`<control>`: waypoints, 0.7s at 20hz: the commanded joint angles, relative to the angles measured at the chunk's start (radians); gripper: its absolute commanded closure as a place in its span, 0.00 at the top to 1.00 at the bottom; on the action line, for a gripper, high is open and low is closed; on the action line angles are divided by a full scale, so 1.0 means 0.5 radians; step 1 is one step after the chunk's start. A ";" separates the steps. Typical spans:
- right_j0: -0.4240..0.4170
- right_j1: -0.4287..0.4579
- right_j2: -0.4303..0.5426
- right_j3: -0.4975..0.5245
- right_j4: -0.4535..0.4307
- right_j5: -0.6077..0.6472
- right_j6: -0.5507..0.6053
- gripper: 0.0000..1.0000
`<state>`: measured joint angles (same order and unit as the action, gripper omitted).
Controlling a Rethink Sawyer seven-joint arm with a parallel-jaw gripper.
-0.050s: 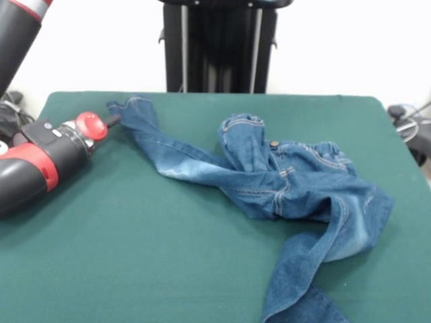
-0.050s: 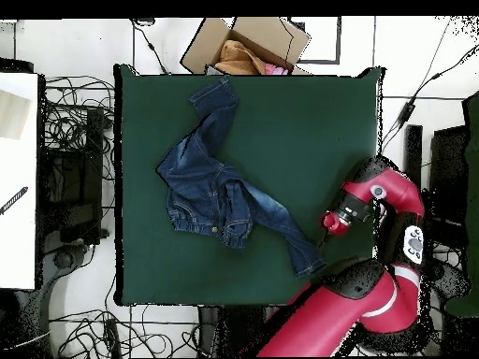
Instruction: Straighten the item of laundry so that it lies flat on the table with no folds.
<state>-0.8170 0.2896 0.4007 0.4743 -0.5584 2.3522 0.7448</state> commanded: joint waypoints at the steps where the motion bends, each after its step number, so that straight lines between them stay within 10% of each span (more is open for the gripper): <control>1: 0.148 0.846 1.000 -0.628 -0.610 -1.193 -1.608 0.00; 14: 0.088 0.849 1.343 -0.691 -1.038 -0.964 -1.698 0.00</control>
<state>-0.8238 0.3348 0.6264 0.2822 -0.7673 2.5055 0.6341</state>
